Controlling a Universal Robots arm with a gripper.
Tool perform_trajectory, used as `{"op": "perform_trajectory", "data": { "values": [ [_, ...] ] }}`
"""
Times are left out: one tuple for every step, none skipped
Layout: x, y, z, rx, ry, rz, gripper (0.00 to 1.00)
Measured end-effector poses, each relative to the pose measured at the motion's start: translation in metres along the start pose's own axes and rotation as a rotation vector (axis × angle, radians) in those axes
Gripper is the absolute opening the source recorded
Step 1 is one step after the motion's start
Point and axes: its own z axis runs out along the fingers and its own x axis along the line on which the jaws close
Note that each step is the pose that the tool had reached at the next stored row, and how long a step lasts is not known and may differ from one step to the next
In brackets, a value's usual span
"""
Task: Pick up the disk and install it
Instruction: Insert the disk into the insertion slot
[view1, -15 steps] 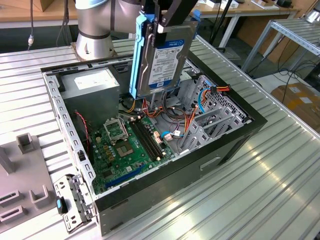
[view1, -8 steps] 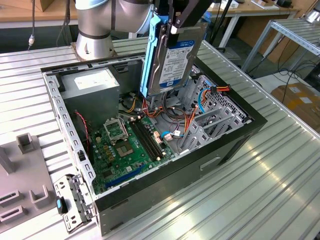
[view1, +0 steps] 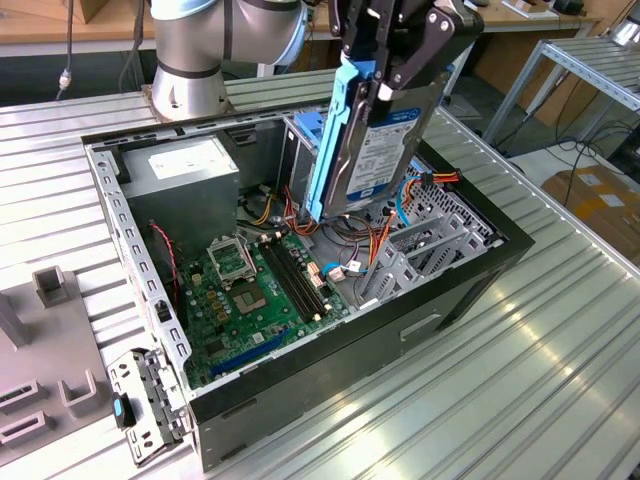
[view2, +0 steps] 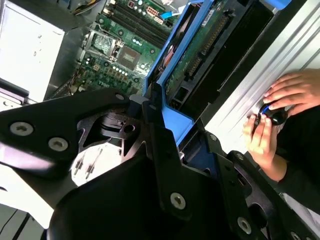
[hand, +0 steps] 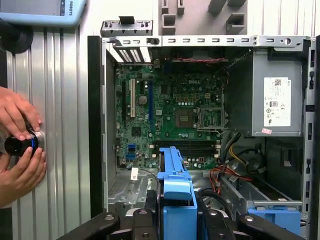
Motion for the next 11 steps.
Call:
{"op": "perform_trajectory", "data": {
  "values": [
    [0.0007, -0.0038, 0.0009, 0.0001, -0.0002, 0.000, 0.37],
    [0.0011, -0.0073, 0.0014, 0.0000, 0.0001, 0.000, 0.37],
    [0.0013, -0.0120, 0.0023, 0.0000, 0.0001, 0.000, 0.37],
    [0.0016, -0.0162, 0.0030, 0.0000, 0.0001, 0.000, 0.37],
    [0.0018, -0.0200, 0.0038, 0.0000, 0.0001, 0.000, 0.37],
    [0.0022, -0.0238, 0.0046, 0.0001, -0.0001, 0.000, 0.37],
    [0.0028, -0.0291, 0.0058, 0.0001, -0.0001, 0.000, 0.37],
    [0.0032, -0.0327, 0.0066, 0.0000, 0.0000, 0.000, 0.37],
    [0.0038, -0.0355, 0.0075, 0.0000, 0.0001, 0.000, 0.37],
    [0.0049, -0.0386, 0.0086, 0.0000, 0.0002, 0.000, 0.37],
    [0.0061, -0.0405, 0.0097, 0.0000, 0.0002, 0.000, 0.37]
  ]
}}
